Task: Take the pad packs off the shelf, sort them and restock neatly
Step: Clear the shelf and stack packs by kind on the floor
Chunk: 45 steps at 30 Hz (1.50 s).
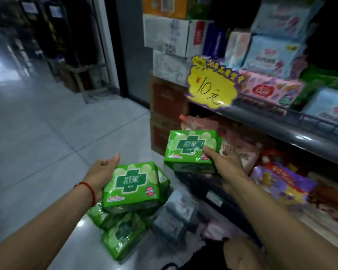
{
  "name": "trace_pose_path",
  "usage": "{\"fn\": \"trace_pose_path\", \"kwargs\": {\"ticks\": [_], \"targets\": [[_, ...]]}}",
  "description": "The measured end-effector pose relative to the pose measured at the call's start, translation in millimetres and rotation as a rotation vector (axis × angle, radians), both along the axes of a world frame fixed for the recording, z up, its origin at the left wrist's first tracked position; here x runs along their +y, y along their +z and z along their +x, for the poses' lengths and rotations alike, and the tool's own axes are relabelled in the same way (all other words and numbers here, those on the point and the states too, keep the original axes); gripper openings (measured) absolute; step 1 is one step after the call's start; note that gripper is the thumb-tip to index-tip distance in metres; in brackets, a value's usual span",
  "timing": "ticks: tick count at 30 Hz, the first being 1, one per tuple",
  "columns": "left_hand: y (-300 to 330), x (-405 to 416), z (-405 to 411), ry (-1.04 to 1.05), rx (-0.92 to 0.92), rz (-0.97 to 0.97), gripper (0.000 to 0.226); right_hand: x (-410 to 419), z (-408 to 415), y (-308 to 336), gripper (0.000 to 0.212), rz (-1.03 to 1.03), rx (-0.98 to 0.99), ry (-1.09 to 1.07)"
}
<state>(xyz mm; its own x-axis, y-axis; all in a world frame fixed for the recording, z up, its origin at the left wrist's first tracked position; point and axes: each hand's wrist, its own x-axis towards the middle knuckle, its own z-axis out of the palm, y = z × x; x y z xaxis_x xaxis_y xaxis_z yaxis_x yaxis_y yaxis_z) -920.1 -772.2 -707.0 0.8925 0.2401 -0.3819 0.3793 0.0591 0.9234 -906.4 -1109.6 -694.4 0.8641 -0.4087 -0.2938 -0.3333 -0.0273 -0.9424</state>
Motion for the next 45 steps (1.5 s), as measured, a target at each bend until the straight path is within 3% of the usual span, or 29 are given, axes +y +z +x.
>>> {"fn": "trace_pose_path", "kwargs": {"ticks": [2,4,6,7,10,14,18,23,27,31,37,42,45], "targets": [[-34,23,-12,0.12,0.073,0.028,0.042,13,6,-18,0.088,0.002,0.04,0.052],[-69,38,-28,0.219,0.142,0.054,0.046,18,22,-52,0.103,0.0,0.083,0.102],[-109,44,-44,0.311,0.233,0.067,0.064,16,44,-99,0.126,-0.023,0.121,0.145],[-136,47,-51,0.356,0.289,0.098,0.075,22,46,-109,0.126,-0.026,0.136,0.153],[-191,43,-72,0.476,0.425,0.227,0.097,51,30,-98,0.081,-0.032,0.146,0.155],[-206,21,-81,0.574,0.484,0.193,0.08,63,29,-101,0.037,-0.045,0.222,0.202],[-224,12,-79,0.626,0.482,0.19,0.079,77,42,-114,0.045,-0.052,0.283,0.346],[-233,9,-72,0.701,0.498,0.2,0.071,131,49,-119,0.028,0.022,0.299,0.527],[-236,10,-70,0.752,0.481,0.198,0.073,162,46,-135,0.036,-0.116,0.271,0.671],[-225,15,-76,0.78,0.445,0.224,0.062,168,39,-136,0.057,-0.344,0.215,0.761],[-176,18,-87,0.72,0.207,0.398,0.029,157,37,-127,0.069,-0.374,0.23,0.771],[-104,-25,-78,0.465,-0.176,0.481,0.018,121,30,-95,0.046,-0.448,0.211,0.744],[-59,-66,-62,0.29,-0.354,0.375,0.016,85,19,-61,0.027,-0.441,0.157,0.759]]}}
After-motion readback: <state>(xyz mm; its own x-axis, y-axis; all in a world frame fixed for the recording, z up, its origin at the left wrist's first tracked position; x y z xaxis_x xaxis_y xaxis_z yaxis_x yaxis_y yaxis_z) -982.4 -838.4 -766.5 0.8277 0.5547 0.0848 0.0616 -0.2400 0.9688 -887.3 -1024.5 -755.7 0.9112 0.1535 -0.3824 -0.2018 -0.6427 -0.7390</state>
